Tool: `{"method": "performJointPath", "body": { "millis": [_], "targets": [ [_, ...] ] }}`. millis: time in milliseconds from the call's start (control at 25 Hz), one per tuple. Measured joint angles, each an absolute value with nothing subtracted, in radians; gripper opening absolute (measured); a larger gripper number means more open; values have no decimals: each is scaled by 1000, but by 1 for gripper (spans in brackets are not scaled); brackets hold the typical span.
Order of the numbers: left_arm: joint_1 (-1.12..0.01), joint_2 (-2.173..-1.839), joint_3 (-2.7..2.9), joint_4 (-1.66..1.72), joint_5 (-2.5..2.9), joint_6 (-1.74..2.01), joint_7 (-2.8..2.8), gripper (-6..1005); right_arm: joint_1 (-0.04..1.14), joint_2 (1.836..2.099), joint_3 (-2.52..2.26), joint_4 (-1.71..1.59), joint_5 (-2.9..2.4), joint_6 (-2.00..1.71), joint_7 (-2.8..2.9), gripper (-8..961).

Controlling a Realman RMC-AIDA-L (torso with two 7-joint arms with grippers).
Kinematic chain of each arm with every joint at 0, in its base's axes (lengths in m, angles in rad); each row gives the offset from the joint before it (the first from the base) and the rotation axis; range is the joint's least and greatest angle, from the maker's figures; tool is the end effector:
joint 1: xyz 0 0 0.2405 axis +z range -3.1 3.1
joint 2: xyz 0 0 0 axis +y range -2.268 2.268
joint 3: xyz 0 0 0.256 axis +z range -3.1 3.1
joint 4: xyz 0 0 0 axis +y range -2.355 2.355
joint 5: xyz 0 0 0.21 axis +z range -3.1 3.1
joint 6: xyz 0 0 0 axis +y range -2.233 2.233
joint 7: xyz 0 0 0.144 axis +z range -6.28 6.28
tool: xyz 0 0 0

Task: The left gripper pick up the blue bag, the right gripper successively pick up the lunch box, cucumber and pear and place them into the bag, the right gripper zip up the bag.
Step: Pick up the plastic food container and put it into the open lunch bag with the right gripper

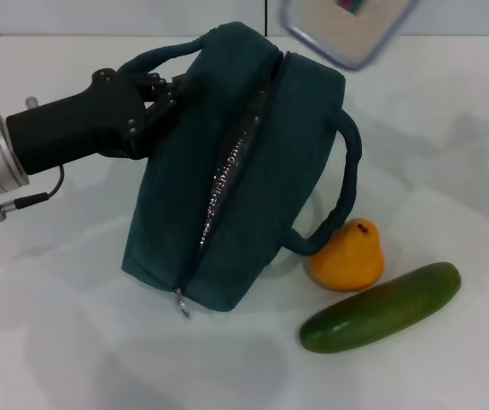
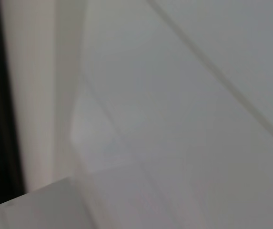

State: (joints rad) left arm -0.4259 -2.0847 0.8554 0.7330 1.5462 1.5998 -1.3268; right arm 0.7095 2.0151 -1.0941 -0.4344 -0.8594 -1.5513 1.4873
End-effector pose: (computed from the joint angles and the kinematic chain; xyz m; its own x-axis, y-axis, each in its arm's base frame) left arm -0.2323 0.3253 0.0262 0.6484 0.1472 0.7470 0.4145 -0.8912 -0.1842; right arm 0.1413 0.3920 0.0494 0.1667 -0.2260 -0.9598 -0.4457 -0.8855 0.1312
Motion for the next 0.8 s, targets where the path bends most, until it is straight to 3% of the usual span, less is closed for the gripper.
{"method": "performJointPath", "body": {
  "millis": [320, 800],
  "targets": [
    [-431, -2085, 858, 733, 1546, 1588, -1326, 45, 804, 2024, -1147, -428, -858, -1544, 1492, 94],
    [-450, -2084, 855, 708, 1542, 1585, -1325, 46, 764, 2028, -1269, -368, -851, -1504, 1461, 102]
  ]
}}
